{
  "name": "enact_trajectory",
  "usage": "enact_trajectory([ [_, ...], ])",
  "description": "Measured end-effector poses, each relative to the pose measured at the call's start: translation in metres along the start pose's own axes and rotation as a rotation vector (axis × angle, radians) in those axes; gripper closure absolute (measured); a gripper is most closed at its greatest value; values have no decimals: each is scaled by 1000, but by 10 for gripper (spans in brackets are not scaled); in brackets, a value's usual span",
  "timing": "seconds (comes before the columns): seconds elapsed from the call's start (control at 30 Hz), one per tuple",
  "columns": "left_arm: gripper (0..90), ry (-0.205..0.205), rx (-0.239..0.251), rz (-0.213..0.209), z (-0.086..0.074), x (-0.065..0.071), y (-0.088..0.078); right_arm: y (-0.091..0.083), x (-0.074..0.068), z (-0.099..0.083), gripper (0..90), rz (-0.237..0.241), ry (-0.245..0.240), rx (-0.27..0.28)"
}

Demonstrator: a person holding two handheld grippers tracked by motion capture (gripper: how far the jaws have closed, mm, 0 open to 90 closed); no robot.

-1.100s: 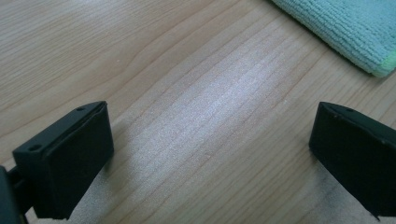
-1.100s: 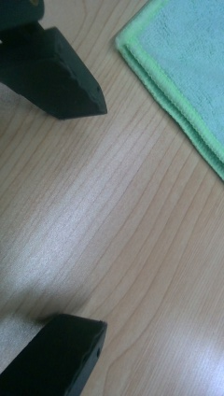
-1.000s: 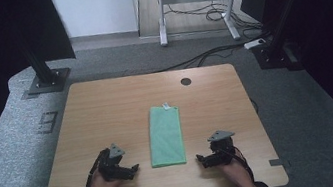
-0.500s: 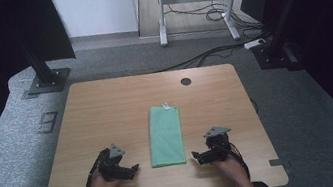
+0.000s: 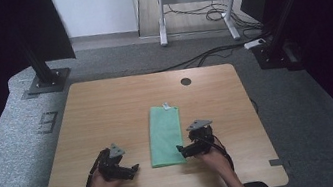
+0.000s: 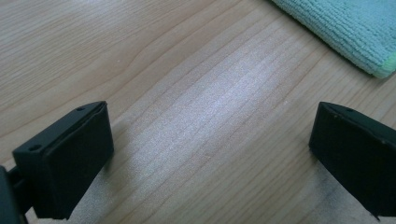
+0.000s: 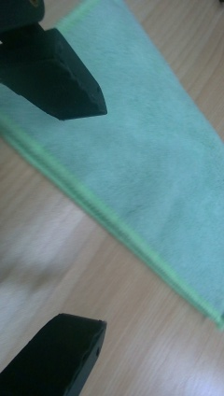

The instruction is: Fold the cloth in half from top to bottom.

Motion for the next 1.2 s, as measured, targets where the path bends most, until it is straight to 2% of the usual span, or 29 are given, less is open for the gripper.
enact_trajectory([
  [0.2, 0, 0, -1, -1, 0, 0, 0, 21, -6, 15, 2, -28, -8, -15],
  [0.3, 0, 0, -1, -1, 0, 0, 0, 32, -5, 19, 2, -50, -8, -25],
  [0.57, 0, -1, -1, -1, 0, 0, 0, 51, -2, 18, 0, -59, 3, -49],
  [0.73, 0, -2, -1, 1, 0, 0, 0, 51, -2, 14, 7, -44, 36, -39],
  [1.2, 0, -21, 3, 19, 3, 1, 3, 30, -19, -4, 26, -16, 9, -22],
])
Point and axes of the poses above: each handheld gripper's, and its own axes: y roughly forward along the jaws, z roughly out of its top, x roughly to its right, the point moved 5 cm from there along y, roughly forward along the jaws, and after that the axes turned 6 degrees about -z, right-handed, at the moved point
